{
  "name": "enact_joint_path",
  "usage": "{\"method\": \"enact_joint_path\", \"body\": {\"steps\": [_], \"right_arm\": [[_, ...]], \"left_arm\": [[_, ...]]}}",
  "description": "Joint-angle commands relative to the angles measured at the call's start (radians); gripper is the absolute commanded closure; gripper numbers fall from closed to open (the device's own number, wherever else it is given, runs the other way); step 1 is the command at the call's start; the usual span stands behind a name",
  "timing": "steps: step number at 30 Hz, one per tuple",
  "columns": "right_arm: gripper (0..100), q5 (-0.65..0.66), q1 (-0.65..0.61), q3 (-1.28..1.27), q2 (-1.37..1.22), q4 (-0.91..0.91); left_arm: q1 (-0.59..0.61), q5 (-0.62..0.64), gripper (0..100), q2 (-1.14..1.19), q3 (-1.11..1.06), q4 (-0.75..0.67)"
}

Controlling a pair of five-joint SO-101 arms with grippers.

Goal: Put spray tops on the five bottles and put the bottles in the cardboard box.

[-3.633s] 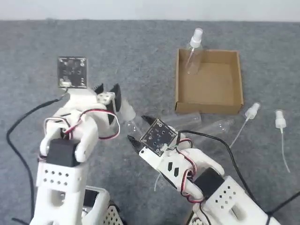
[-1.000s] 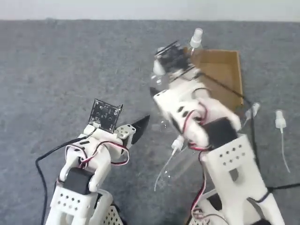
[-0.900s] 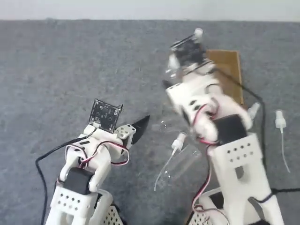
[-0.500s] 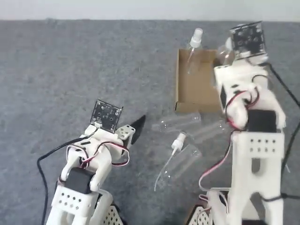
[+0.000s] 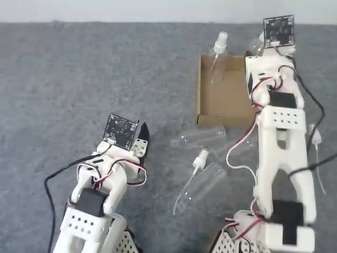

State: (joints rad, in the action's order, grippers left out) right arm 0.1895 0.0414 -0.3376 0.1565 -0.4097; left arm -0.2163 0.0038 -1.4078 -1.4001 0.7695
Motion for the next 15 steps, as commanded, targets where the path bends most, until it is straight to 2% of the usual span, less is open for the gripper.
{"method": "enact_joint_path", "body": {"steps": [1,8,15], "right_arm": [[99.2,-0.015,0.007,0.069,-0.05,0.091],[99.2,-0.025,0.024,0.221,-0.243,0.096],[99.2,-0.026,0.025,0.261,-0.364,0.159]], "left_arm": [[0.005,-0.005,96,0.005,0.008,-0.032],[0.005,-0.005,96,0.005,0.008,-0.032],[0.005,-0.005,96,0.005,0.007,-0.032]]}}
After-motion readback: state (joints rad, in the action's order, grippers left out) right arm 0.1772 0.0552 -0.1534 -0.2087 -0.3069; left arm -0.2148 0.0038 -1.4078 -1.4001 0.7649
